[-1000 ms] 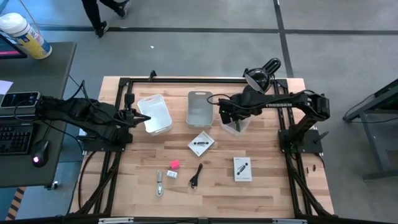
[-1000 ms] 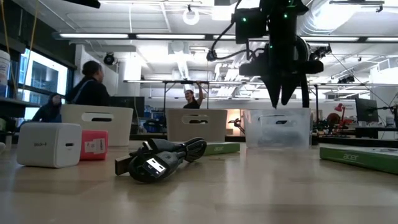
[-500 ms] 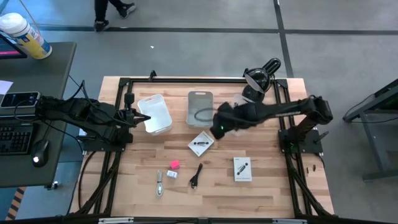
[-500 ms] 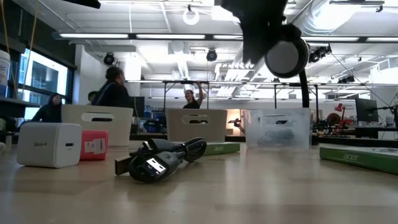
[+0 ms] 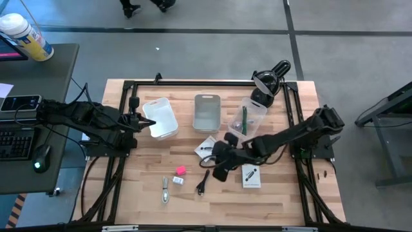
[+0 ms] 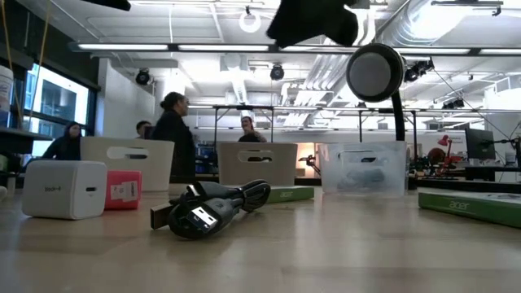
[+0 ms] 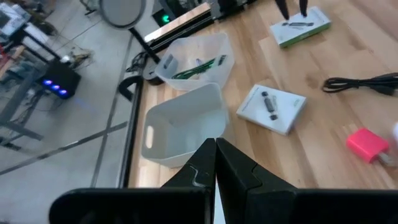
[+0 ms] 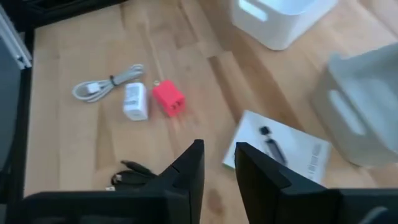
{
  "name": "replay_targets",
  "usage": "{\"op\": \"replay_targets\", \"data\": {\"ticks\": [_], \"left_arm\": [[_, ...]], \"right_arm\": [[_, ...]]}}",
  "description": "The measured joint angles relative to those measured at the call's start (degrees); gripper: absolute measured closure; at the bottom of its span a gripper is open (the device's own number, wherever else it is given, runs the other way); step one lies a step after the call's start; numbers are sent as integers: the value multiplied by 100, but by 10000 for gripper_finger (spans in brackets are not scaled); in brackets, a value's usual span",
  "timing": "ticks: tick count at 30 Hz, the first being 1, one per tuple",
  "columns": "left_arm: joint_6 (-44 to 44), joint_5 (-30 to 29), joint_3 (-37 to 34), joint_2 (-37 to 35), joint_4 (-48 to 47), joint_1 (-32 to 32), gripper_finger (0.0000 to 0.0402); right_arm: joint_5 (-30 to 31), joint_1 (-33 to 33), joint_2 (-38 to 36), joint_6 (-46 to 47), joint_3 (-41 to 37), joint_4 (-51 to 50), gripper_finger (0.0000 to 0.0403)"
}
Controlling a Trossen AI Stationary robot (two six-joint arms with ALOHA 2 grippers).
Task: Pick and place items into bin
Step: Put the black charger cable into the transparent bin
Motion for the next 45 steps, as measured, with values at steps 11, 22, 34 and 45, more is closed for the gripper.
{"op": "replay_targets", "data": {"ticks": [11,22,34,45], "left_arm": [[420,3011,-6,59,-921,-4,401],[223,2657,-7,52,-973,0,401],[155,2358,-6,52,-968,0,401],[154,2242,-6,52,-964,0,401]], "right_arm": [[-315,24,336,17,0,264,324],[-1666,89,926,-1616,162,597,324],[-1608,100,1787,-3202,902,-75,317],[-1644,105,1947,-3717,981,-98,257]]}}
